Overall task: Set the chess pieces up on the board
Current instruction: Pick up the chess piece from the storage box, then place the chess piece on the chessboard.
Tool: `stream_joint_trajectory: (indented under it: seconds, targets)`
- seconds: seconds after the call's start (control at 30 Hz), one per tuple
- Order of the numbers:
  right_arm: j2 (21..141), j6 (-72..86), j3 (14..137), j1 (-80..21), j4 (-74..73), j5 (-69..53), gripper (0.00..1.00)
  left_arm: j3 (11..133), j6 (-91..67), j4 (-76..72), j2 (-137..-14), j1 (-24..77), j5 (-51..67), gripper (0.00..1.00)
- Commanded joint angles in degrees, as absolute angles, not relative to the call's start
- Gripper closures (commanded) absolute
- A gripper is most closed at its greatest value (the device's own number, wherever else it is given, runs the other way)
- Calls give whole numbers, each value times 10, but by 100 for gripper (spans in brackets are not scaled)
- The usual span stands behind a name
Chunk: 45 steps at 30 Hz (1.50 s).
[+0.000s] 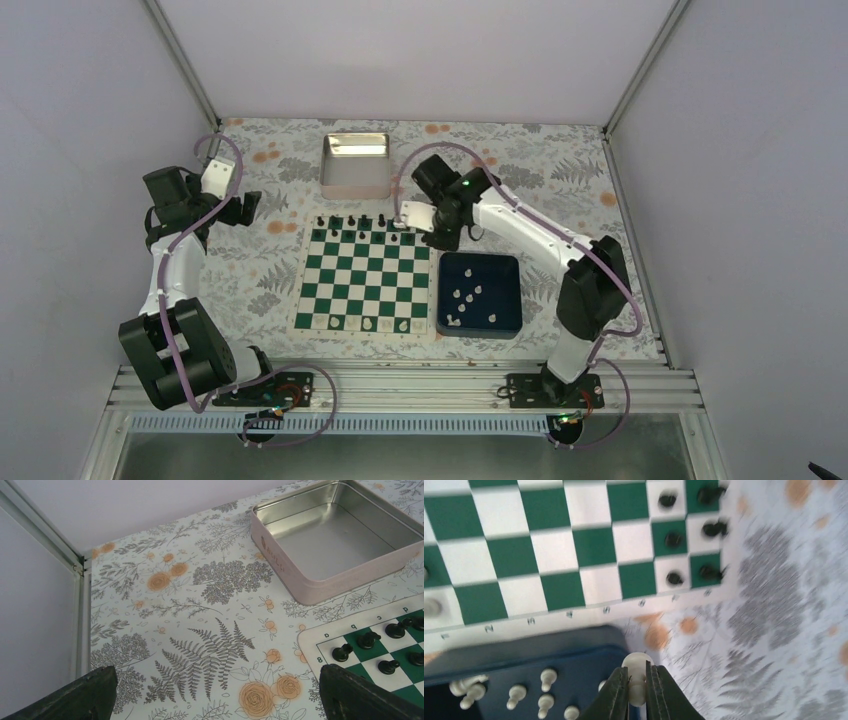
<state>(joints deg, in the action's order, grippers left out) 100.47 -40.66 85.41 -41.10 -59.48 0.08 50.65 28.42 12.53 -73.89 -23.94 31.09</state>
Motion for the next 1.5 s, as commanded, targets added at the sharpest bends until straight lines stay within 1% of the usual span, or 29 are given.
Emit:
stream_joint_trajectory:
  seconds: [0.0, 0.27, 0.37, 0.5, 0.63, 0.77, 1.0, 1.47]
  targets:
    - [1043, -417, 957, -466, -639, 30, 90, 504, 282, 120, -726, -238, 320, 0]
    - [1189, -456, 1133, -570, -625, 1, 90, 499, 279, 119, -711, -239, 313, 0]
    - [1248, -470, 1195, -593, -625, -16, 90, 496, 281, 119, -707, -239, 314, 0]
    - [1311, -477, 1244, -618, -601, -30, 90, 494, 281, 117, -701, -240, 313, 0]
    - [1345, -485, 1261, -638, -567, -35, 88, 492, 281, 117, -700, -240, 321, 0]
    - [1384, -488, 1296, -647, -590, -46, 88, 488, 282, 115, -699, -241, 324, 0]
    - [1397, -487, 1289, -659, -576, -70, 88, 483, 283, 114, -694, -245, 335, 0]
    - [1423, -493, 1274, -677, -594, -95, 88, 482, 284, 117, -693, -248, 343, 0]
